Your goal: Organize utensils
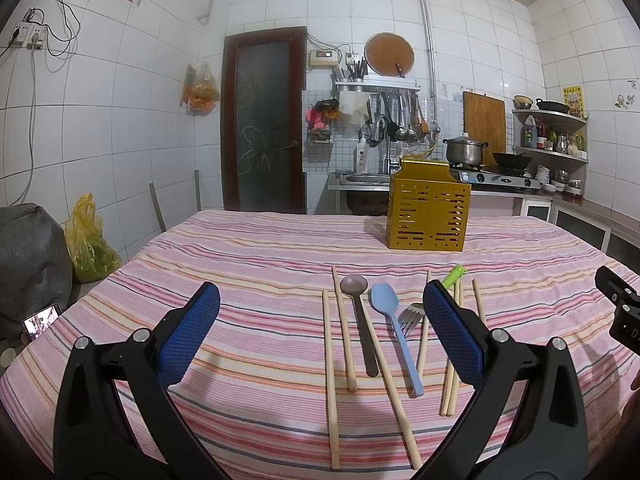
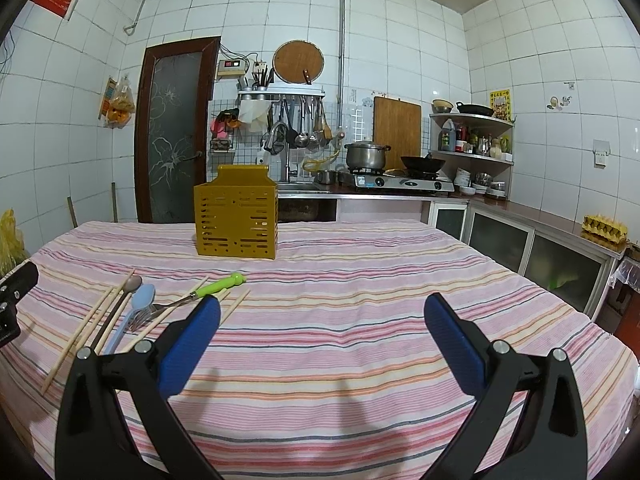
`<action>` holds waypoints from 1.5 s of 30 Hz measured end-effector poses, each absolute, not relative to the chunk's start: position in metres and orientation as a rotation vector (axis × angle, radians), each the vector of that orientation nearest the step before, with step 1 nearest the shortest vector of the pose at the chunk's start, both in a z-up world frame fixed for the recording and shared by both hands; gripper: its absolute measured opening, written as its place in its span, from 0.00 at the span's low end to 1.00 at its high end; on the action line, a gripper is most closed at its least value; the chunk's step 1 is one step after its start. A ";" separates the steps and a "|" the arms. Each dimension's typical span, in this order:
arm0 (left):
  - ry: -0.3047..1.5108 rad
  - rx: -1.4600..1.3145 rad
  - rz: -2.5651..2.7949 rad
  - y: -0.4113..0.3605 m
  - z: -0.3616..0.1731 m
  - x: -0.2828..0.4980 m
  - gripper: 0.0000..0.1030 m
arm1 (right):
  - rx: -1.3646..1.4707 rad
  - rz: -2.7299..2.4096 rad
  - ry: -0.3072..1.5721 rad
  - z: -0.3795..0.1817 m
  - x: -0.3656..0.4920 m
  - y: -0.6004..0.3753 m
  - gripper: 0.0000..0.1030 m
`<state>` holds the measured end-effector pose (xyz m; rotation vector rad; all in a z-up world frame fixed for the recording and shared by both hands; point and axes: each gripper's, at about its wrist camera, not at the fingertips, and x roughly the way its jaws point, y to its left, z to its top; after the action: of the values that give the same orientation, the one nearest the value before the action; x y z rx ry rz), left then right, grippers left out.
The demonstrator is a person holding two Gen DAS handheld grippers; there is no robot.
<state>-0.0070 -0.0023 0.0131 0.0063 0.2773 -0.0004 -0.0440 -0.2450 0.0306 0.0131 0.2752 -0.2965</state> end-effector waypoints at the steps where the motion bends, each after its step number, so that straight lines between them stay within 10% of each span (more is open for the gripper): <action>1: 0.277 0.006 0.000 -0.001 0.014 -0.008 0.95 | 0.013 -0.296 0.276 0.030 -0.044 -0.245 0.96; 45: 0.266 0.018 -0.001 -0.001 0.018 -0.008 0.95 | 0.015 -0.301 0.270 0.029 -0.047 -0.248 0.96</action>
<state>-0.0078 -0.0005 0.0175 0.0177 0.2658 -0.0011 -0.0466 -0.2477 0.0293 0.0150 0.2696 -0.3011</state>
